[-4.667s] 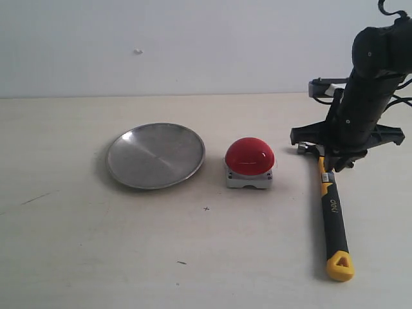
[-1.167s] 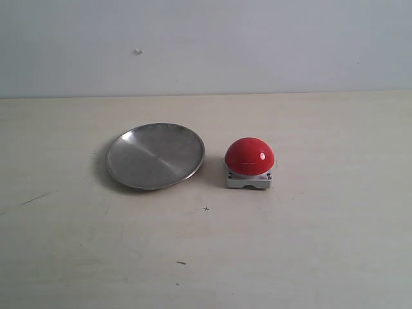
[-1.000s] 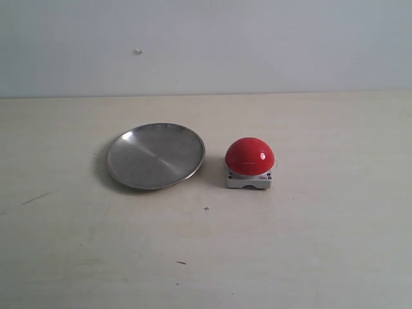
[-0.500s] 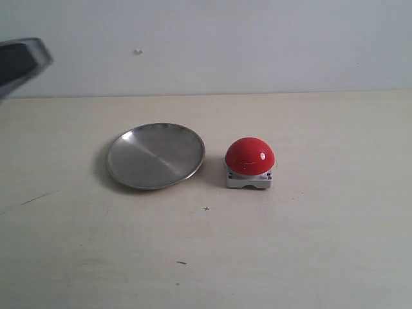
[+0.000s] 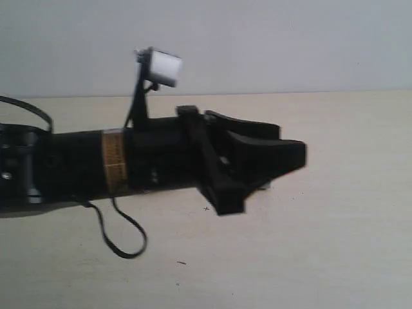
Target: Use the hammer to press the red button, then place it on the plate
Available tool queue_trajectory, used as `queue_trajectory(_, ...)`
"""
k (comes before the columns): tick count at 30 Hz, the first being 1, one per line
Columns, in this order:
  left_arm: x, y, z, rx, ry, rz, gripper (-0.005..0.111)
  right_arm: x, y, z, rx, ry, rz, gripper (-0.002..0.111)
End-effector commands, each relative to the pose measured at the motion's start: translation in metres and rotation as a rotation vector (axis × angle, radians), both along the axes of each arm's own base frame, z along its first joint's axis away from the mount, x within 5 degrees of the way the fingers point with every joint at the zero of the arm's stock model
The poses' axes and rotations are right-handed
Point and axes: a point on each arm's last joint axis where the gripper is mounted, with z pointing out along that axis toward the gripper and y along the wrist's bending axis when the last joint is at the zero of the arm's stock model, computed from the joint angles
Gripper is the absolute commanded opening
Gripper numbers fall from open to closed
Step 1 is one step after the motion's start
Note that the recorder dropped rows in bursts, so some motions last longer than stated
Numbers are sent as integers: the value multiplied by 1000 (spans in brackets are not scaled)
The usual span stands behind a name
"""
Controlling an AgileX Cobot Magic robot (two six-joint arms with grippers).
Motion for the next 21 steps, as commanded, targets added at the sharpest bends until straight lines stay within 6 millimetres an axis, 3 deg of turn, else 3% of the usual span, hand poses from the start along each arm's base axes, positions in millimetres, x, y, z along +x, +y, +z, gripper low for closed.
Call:
queue_trajectory(1,-15,-48,-4,15,-49,2,54,0,-1,8,6,-67,-8,0)
queue_trajectory(8,-30,-90,0,27,-56,-45,76,0,0,7,14,-53,-6,0)
queue_trajectory(21,-22,-129,-4,-20,-39,-43,76,-1,1,7,29,-50,-2,0)
